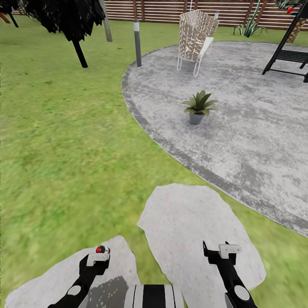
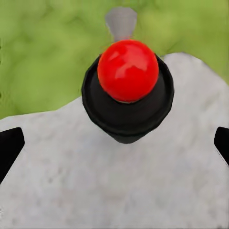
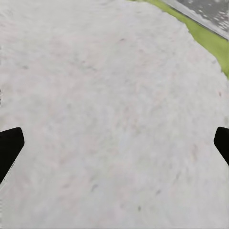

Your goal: Pick up the pesticide atomizer in the garden and spray insectifuge to fully cover both potted plants in the garden.

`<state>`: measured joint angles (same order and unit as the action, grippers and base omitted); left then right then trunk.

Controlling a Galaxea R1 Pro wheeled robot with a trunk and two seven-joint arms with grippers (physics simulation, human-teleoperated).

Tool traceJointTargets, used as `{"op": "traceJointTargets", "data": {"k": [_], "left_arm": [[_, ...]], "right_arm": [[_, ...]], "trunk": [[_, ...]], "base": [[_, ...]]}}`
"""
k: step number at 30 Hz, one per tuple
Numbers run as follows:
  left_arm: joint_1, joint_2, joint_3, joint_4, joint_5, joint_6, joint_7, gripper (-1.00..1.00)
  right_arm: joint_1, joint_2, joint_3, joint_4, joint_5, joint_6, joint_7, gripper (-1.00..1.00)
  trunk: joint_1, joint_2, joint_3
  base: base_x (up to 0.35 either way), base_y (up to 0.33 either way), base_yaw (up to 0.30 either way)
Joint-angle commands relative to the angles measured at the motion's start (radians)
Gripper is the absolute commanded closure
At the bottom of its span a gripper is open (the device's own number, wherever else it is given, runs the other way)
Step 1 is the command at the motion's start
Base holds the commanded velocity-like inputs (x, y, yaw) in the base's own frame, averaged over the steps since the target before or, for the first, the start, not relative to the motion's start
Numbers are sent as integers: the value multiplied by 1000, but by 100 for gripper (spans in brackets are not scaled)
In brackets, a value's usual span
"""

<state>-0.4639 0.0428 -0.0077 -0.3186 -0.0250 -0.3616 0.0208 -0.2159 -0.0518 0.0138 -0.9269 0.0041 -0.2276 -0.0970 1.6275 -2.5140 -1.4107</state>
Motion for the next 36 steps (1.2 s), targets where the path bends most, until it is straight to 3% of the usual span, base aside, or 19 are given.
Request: {"op": "traceJointTargets", "data": {"k": [1,36], "left_arm": [[-1,0,-1,1,-3,-3,2,-100],[-1,-1,-4,1,-3,-4,2,-100]], "right_arm": [[0,0,2,0,1,-3,-4,-100],[0,0,2,0,1,-3,-4,-100]], "trunk": [[0,0,-1],[0,0,-1]], "base": [[27,0,143],[30,-10,21]]}}
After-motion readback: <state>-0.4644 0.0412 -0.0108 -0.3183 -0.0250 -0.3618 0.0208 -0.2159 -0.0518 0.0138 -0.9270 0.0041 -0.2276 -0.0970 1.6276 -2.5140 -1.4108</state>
